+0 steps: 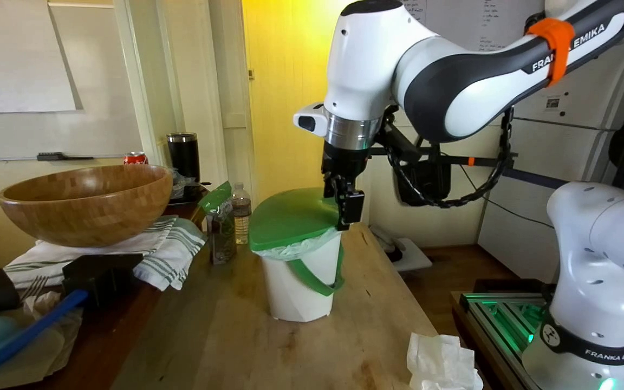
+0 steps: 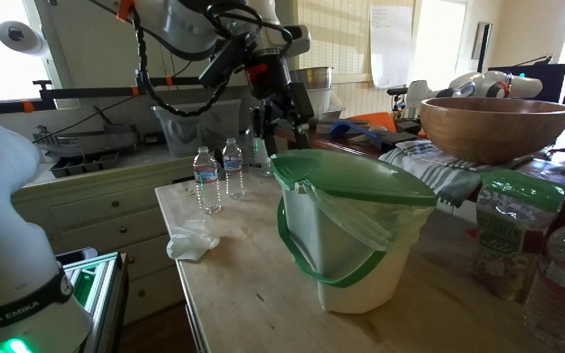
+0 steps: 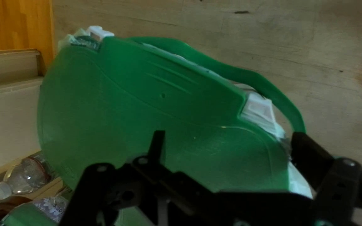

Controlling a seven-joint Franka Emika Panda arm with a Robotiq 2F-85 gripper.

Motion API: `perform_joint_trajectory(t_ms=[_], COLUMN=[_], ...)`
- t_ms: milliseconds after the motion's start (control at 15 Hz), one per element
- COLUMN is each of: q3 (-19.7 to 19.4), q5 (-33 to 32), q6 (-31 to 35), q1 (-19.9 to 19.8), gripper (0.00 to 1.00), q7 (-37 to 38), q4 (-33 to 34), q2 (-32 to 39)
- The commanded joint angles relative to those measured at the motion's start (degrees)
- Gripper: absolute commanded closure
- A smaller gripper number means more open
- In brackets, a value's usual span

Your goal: Slightly rotate the bin and push it to the right

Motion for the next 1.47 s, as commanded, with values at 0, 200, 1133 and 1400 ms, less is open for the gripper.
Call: perform_joint_trajectory(t_ms=[0,200,1133,1400], q3=[-1.0,-1.6,-1.1,-1.7], q5=[0.2,-0.1,6.7,7.1], q6=[-0.8,-1.3,-5.7,-4.9], q1=[-0.7,-1.4,0.9,0.7], gripper=[0.00,0.00,0.00,0.00], q7=[-3.3,-4.5,-5.9,-6.0], q4=[-0.4,-0.5,-2.2,-3.1], q2=[-0.6,-1.0,-11.1,-15.1])
